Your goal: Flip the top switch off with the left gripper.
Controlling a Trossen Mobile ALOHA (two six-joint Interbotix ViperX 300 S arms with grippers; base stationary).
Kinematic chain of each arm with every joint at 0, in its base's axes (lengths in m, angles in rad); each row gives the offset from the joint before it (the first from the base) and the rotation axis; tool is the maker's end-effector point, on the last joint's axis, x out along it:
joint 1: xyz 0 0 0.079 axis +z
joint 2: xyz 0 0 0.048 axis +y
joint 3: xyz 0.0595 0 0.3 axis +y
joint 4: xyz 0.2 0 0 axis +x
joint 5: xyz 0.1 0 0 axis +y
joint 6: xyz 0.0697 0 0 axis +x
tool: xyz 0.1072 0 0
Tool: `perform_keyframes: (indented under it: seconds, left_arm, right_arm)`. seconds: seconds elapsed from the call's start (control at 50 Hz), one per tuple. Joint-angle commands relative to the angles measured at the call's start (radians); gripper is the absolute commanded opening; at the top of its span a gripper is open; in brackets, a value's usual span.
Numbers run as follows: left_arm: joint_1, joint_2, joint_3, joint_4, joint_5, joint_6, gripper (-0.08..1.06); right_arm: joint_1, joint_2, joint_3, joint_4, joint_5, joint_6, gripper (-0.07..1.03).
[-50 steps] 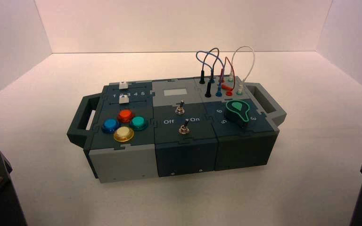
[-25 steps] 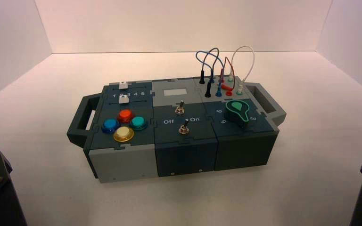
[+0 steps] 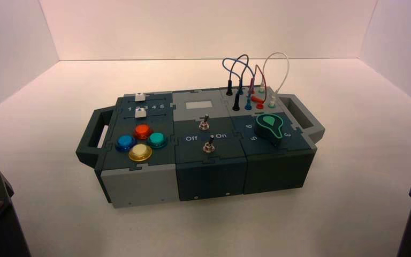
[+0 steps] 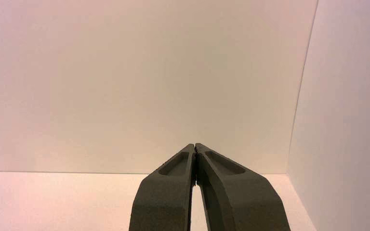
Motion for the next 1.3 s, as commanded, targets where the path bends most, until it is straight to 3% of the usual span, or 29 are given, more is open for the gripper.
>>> perform_keyframes:
  seconds: [0.02,0.3,0.5,0.66,0.82,0.98,1.3]
  left_arm:
    - [0.000,0.011,-0.015,-0.005,0.012,0.000,-0.03]
    - [-0.064,0.026,-0.021,-0.018,0.077,-0.017,-0.03]
    - [-0.130,0.078,-0.043,-0.035,0.166,-0.052,-0.03]
    - [-0.201,0.138,-0.094,-0.037,0.290,-0.115,-0.03]
    - [-0.296,0.195,-0.152,-0.038,0.428,-0.146,-0.03]
    - [-0.382,0.242,-0.193,-0.057,0.528,-0.201,-0.03]
    - [-0.548,0.373,-0.221,-0.063,0.703,-0.368,-0.03]
  right_arm:
    - [0.017,0.005,-0.017,0.005,-0.006,0.006,-0.03]
    - [0.103,0.028,-0.032,0.014,0.064,0.008,-0.03]
    - [0.147,0.074,-0.035,0.092,0.167,0.008,-0.03]
    - [0.147,0.104,-0.035,0.169,0.291,0.006,-0.02]
    - [0.147,0.138,-0.040,0.202,0.408,0.009,-0.02]
    - [0.158,0.186,-0.054,0.241,0.505,0.011,-0.02]
    - [0.255,0.351,-0.083,0.287,0.623,0.011,-0.02]
